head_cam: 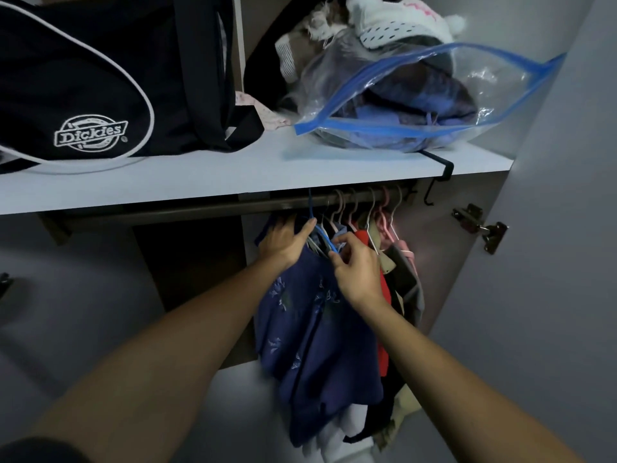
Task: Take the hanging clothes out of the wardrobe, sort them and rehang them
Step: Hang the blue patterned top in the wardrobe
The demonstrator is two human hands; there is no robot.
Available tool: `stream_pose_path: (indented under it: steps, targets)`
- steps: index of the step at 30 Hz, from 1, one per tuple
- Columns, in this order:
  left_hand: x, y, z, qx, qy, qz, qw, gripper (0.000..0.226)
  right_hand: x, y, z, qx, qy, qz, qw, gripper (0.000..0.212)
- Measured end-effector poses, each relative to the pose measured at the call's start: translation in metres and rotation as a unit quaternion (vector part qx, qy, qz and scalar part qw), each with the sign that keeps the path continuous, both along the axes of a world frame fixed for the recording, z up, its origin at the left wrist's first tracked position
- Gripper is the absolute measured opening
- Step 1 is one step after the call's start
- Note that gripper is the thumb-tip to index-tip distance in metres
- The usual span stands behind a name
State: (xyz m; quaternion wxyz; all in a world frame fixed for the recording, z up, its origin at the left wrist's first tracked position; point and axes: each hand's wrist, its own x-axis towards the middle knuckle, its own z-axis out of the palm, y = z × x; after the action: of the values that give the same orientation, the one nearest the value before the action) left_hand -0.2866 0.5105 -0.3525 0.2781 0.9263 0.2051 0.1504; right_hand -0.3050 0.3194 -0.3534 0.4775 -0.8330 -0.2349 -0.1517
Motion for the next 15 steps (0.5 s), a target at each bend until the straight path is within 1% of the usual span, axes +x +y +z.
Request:
stream_pose_path:
  steps: [4,9,11,15]
  targets:
    - [0.019,0.007,-0.007,0.014,0.003,-0.011,1.000,0.075,0.013,0.007,-0.010,-0.025,-0.008,-0.006,1.000,0.021]
    - [0.034,0.017,-0.020,0.016,0.009,-0.036,0.999,0.080,0.024,0.008,-0.021,-0.086,-0.055,-0.035,0.994,0.022]
    - [0.040,0.019,-0.026,0.013,0.013,-0.042,0.999,0.087,0.028,0.008,-0.026,-0.106,-0.061,-0.044,0.992,0.022]
    - [0.050,0.023,-0.036,-0.006,0.011,-0.047,0.999,0.108,0.034,0.012,-0.037,-0.122,-0.061,-0.057,0.989,0.019]
